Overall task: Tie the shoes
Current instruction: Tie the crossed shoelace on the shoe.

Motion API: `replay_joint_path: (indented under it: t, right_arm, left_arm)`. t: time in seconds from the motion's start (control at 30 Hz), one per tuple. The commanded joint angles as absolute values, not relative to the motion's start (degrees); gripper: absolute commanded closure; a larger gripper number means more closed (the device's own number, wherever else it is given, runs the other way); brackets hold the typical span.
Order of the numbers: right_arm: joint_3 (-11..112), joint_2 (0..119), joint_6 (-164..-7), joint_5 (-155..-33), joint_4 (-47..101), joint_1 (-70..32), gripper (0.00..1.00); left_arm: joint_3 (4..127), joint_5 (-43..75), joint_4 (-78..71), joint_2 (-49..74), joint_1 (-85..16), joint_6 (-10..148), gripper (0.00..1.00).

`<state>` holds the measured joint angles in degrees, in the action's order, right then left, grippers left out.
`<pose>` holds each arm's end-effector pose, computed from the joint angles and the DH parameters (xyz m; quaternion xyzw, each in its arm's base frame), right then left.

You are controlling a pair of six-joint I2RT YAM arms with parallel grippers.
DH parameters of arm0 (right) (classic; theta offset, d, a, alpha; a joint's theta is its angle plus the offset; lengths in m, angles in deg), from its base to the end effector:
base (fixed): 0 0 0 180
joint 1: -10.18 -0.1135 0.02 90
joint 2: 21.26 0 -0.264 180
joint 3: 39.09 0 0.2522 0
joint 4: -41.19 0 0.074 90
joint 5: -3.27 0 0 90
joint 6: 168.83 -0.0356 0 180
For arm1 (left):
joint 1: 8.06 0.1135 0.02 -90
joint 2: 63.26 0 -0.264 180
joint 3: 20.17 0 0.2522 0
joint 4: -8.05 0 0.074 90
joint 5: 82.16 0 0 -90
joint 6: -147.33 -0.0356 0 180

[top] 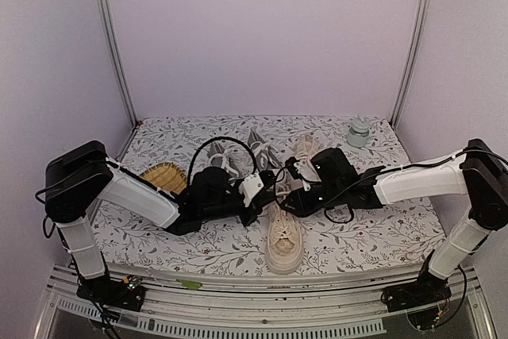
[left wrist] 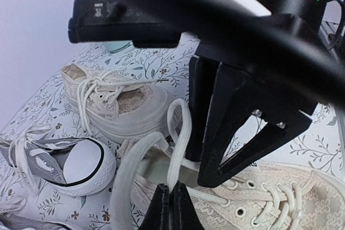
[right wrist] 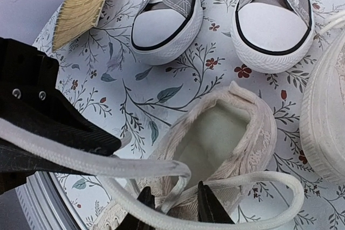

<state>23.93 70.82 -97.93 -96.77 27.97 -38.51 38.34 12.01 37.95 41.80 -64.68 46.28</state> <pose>0.2137 0.2525 0.1815 -0.2669 0.8718 0.2911 0.2898 0.1997 -0.3078 0.1540 0.4643 0.6537 -0.2581 0.5390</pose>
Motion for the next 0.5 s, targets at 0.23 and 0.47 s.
replay_joint_path:
  t: [0.23,0.47]
  right_arm:
    - [26.53,73.88,-98.14,-95.39,29.34,-38.42,0.99]
    - [23.76,66.26,-96.97,-97.38,22.13,-38.27,0.99]
  left_arm:
    - [39.06,11.61,37.47,41.63,-64.61,47.13,1.0]
    - [38.61,11.93,36.29,41.49,-63.85,47.78,1.0]
